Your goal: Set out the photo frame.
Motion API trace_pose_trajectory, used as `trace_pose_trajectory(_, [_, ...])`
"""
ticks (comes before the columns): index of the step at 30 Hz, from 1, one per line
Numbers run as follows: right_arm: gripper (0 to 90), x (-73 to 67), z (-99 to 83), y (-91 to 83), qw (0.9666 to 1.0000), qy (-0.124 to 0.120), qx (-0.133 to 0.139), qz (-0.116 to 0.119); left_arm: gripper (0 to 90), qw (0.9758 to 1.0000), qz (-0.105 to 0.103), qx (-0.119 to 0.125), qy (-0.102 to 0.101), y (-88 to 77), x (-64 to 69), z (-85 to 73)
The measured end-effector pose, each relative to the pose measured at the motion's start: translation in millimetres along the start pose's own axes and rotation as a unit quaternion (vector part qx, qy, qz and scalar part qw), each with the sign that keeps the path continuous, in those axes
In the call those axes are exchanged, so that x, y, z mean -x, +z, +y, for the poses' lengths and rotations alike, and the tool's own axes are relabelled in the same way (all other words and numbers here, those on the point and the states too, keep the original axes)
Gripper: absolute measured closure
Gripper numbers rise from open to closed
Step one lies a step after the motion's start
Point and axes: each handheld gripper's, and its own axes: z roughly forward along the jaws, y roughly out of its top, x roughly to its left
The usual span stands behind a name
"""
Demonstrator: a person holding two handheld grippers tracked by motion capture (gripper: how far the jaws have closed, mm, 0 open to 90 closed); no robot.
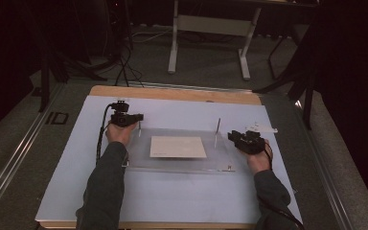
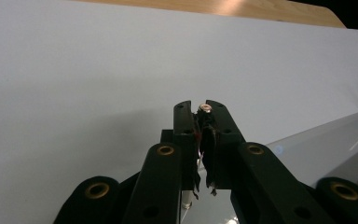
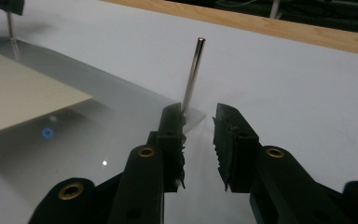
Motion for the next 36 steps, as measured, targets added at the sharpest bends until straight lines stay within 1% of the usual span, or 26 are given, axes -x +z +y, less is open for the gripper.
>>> trace_pose_trajectory(1, [71.1, 0.0, 0.0, 0.0, 1.0000, 0.000, 0.000, 0.000, 84.3, 1.0000, 0.000, 0.000, 0.000, 0.0, 0.0, 0.0])
trace_pose_trajectory(4, [68.2, -5.3, -5.9, -6.2, 0.9997, -0.026, -0.001, 0.003, 84.2, 1.0000, -0.002, 0.002, -0.003, 0.6, -0.6, -0.1])
trace_pose_trajectory(7, [66.0, -7.0, -8.5, -8.7, 0.9994, -0.034, -0.004, -0.004, 84.2, 1.0000, -0.002, 0.002, -0.004, 0.9, -0.8, -0.1])
trace_pose_trajectory(10, [64.0, -6.1, -13.1, -11.6, 0.9989, -0.044, -0.008, 0.015, 84.2, 1.0000, -0.002, 0.002, -0.006, 1.0, -0.8, -0.1])
trace_pose_trajectory(11, [63.0, -6.6, -14.1, -11.9, 0.9985, -0.052, -0.010, 0.014, 84.1, 1.0000, -0.002, 0.002, -0.006, 1.1, -0.8, -0.1])
trace_pose_trajectory(12, [58.9, -7.5, -14.8, -12.1, 0.9982, -0.057, -0.013, 0.009, 84.2, 1.0000, -0.002, 0.002, -0.007, 1.2, -0.7, -0.1])
trace_pose_trajectory(13, [58.8, -7.5, -15.4, -12.0, 0.9980, -0.061, -0.014, 0.011, 84.2, 1.0000, -0.002, 0.003, -0.008, 1.3, -0.8, -0.2])
trace_pose_trajectory(14, [55.1, -8.3, -16.5, -11.8, 0.9976, -0.067, -0.016, 0.006, 84.2, 1.0000, -0.002, 0.002, -0.008, 1.4, -0.8, -0.1])
trace_pose_trajectory(15, [55.1, -8.3, -16.5, -11.8, 0.9976, -0.067, -0.016, 0.006, 84.2, 1.0000, -0.002, 0.002, -0.008, 1.4, -0.8, -0.1])
trace_pose_trajectory(16, [52.7, -8.5, -18.7, -10.6, 0.9968, -0.078, -0.021, 0.002, 84.2, 1.0000, -0.002, 0.002, -0.008, 1.4, -0.6, 0.0])
trace_pose_trajectory(18, [48.9, -8.8, -19.7, -10.2, 0.9964, -0.082, -0.023, -0.006, 84.2, 1.0000, -0.002, 0.002, -0.008, 1.4, -0.7, -0.1])
trace_pose_trajectory(19, [47.4, -8.7, -20.0, -10.2, 0.9964, -0.082, -0.023, -0.003, 84.2, 1.0000, -0.002, 0.002, -0.008, 1.4, -0.7, -0.1])
trace_pose_trajectory(20, [43.0, -8.9, -20.3, -10.0, 0.9962, -0.084, -0.022, -0.009, 84.1, 1.0000, -0.003, 0.002, -0.009, 1.3, -0.9, -0.1])
trace_pose_trajectory(21, [43.0, -8.4, -20.3, -9.9, 0.9962, -0.084, -0.024, -0.009, 84.1, 1.0000, -0.003, 0.002, -0.009, 1.3, -0.9, -0.1])
trace_pose_trajectory(22, [41.8, -7.4, -20.6, -10.2, 0.9964, -0.081, -0.025, 0.001, 84.1, 0.9999, -0.004, 0.001, -0.009, 1.3, -1.2, 0.1])
trace_pose_trajectory(23, [40.3, -7.7, -20.9, -10.1, 0.9959, -0.086, -0.027, -0.008, 84.1, 0.9999, -0.005, 0.001, -0.009, 1.3, -1.3, 0.1])
trace_pose_trajectory(25, [40.2, -7.4, -21.8, -10.0, 0.9957, -0.087, -0.029, 0.006, 84.0, 0.9999, -0.004, 0.001, -0.010, 1.5, -1.2, 0.3])
trace_pose_trajectory(26, [40.5, -8.0, -22.7, -9.8, 0.9952, -0.093, -0.032, 0.001, 84.1, 0.9999, -0.004, 0.000, -0.010, 1.6, -1.3, 0.4])
trace_pose_trajectory(28, [39.3, -7.1, -24.7, -8.8, 0.9951, -0.092, -0.035, 0.014, 84.0, 0.9999, -0.004, 0.000, -0.011, 1.9, -1.6, 0.5])
trace_pose_trajectory(29, [39.5, -7.1, -25.5, -8.5, 0.9948, -0.095, -0.036, 0.009, 84.1, 0.9999, -0.004, 0.000, -0.011, 1.9, -1.6, 0.5])
trace_pose_trajectory(30, [39.7, -6.9, -27.0, -7.6, 0.9948, -0.092, -0.037, 0.023, 84.0, 0.9999, -0.004, 0.000, -0.012, 2.1, -1.7, 0.7])
trace_pose_trajectory(32, [39.6, -7.7, -27.6, -7.2, 0.9944, -0.097, -0.036, 0.021, 84.0, 0.9999, -0.005, 0.000, -0.013, 2.2, -1.9, 0.7])
trace_pose_trajectory(33, [39.6, -8.6, -27.9, -7.2, 0.9942, -0.099, -0.032, 0.028, 84.0, 0.9999, -0.005, 0.000, -0.013, 2.2, -1.9, 0.7])
trace_pose_trajectory(34, [37.3, -11.0, -26.7, -8.2, 0.9939, -0.102, -0.017, 0.039, 84.0, 0.9999, -0.006, 0.000, -0.014, 2.5, -2.1, 0.8])
trace_pose_trajectory(35, [37.1, -11.2, -26.0, -8.7, 0.9936, -0.102, -0.010, 0.048, 84.0, 0.9999, -0.006, 0.001, -0.016, 2.9, -2.5, 0.9])
trace_pose_trajectory(36, [36.5, -11.6, -26.1, -9.2, 0.9931, -0.106, -0.005, 0.050, 84.0, 0.9998, -0.006, 0.001, -0.018, 3.1, -2.5, 0.9])
